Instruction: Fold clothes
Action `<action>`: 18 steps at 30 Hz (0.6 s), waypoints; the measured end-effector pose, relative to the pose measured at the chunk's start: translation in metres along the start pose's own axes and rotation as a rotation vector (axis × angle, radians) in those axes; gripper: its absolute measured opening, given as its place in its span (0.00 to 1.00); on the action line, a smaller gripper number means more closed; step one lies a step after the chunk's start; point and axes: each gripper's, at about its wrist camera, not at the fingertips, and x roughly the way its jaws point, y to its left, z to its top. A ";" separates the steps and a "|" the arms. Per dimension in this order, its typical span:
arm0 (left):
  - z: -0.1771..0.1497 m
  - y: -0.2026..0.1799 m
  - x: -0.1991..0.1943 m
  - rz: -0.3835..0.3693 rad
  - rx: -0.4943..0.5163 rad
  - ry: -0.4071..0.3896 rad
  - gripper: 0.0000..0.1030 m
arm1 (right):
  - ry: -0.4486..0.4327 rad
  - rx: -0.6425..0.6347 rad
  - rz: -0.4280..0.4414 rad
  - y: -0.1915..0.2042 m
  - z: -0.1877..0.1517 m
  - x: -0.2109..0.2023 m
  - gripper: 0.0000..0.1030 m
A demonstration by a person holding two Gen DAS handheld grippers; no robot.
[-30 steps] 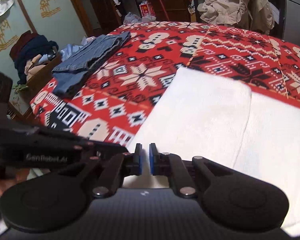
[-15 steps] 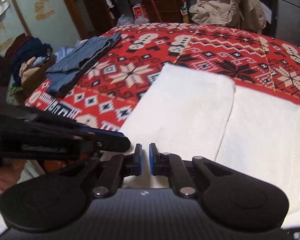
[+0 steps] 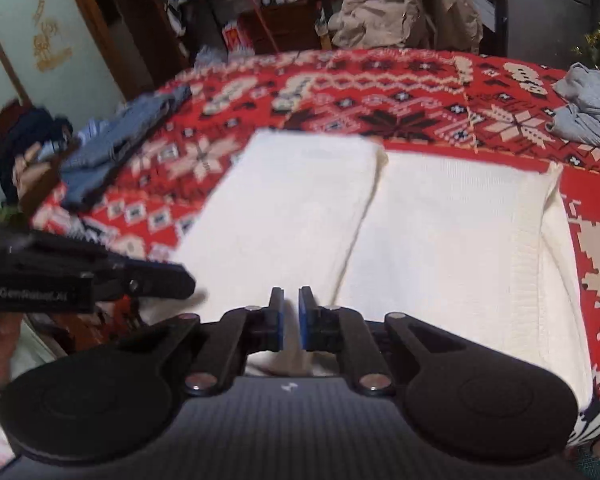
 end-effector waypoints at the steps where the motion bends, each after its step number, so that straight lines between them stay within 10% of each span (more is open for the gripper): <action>1: -0.002 -0.001 -0.001 -0.007 0.013 0.007 0.05 | 0.000 -0.009 0.006 0.001 -0.004 -0.002 0.08; 18: 0.001 -0.021 0.013 -0.014 0.068 0.024 0.04 | 0.003 -0.086 -0.003 0.027 -0.008 -0.007 0.09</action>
